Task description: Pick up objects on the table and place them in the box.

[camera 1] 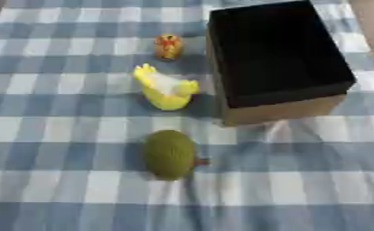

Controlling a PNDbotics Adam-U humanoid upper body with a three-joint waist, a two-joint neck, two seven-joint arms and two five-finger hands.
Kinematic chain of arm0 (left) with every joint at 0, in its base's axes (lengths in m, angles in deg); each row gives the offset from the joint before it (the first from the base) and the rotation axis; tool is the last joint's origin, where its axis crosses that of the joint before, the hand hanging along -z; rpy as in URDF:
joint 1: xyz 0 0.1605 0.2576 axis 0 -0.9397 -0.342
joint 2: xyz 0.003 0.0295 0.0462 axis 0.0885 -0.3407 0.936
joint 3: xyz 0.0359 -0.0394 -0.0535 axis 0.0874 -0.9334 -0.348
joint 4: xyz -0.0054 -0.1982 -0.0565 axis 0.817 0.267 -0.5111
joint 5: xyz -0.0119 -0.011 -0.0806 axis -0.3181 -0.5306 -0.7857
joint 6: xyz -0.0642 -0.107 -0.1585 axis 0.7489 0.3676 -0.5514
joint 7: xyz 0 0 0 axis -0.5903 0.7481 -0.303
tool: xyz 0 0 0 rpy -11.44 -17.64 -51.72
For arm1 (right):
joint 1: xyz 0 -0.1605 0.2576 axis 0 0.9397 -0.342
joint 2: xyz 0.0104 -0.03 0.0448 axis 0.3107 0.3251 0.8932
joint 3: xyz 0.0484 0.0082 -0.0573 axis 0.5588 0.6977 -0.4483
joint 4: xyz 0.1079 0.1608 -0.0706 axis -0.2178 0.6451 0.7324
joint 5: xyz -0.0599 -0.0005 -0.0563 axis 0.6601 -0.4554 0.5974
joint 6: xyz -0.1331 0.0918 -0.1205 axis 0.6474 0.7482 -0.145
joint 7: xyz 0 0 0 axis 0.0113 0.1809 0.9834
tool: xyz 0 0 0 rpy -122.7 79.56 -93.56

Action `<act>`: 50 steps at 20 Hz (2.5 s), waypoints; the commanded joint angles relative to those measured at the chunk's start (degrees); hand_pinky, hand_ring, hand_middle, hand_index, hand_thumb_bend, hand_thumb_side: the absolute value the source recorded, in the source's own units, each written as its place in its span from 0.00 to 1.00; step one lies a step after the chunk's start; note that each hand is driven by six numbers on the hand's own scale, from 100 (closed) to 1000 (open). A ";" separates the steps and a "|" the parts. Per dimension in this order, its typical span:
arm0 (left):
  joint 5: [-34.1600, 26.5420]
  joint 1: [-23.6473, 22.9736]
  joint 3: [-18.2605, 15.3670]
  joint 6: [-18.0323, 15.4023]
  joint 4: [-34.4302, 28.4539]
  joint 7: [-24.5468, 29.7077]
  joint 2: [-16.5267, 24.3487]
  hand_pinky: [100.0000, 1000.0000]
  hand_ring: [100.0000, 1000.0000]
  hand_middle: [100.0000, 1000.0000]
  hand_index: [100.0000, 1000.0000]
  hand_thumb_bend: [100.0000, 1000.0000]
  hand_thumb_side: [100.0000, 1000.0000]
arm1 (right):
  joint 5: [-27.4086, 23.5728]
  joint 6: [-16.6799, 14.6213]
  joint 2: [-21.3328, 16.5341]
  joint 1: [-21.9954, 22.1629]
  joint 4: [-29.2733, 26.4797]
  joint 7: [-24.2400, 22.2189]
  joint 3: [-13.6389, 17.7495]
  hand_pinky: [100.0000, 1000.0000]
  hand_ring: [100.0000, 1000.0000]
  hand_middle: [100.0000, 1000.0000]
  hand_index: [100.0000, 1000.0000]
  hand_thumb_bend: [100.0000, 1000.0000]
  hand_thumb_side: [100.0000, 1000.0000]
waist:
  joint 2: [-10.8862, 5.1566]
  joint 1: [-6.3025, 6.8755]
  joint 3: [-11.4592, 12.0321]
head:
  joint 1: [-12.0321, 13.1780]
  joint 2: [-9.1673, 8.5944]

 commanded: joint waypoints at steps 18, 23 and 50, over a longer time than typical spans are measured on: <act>3.05 5.01 3.50 -3.01 2.19 2.90 7.45 0.74 0.78 0.81 0.87 0.00 0.58 | 0.48 0.44 -1.58 0.44 -0.58 0.23 0.67 0.94 1.00 0.39 0.97 0.00 0.41 | -0.55 1.06 0.11 | -1.43 -0.31; 6.03 9.23 5.75 -7.02 6.08 3.81 12.54 0.75 0.79 0.80 0.87 0.00 0.54 | 0.57 0.73 -2.15 0.75 -0.58 0.15 0.55 0.94 1.00 0.39 0.97 0.00 0.41 | -0.92 1.84 0.20 | -1.74 0.02; 48.37 46.94 8.89 -20.30 67.57 6.67 6.29 0.80 0.82 0.82 0.91 0.00 0.57 | 1.38 1.07 -2.02 1.84 -0.58 -1.65 -0.64 0.94 1.00 0.37 0.98 0.00 0.41 | -1.73 3.47 -0.79 | -1.07 0.34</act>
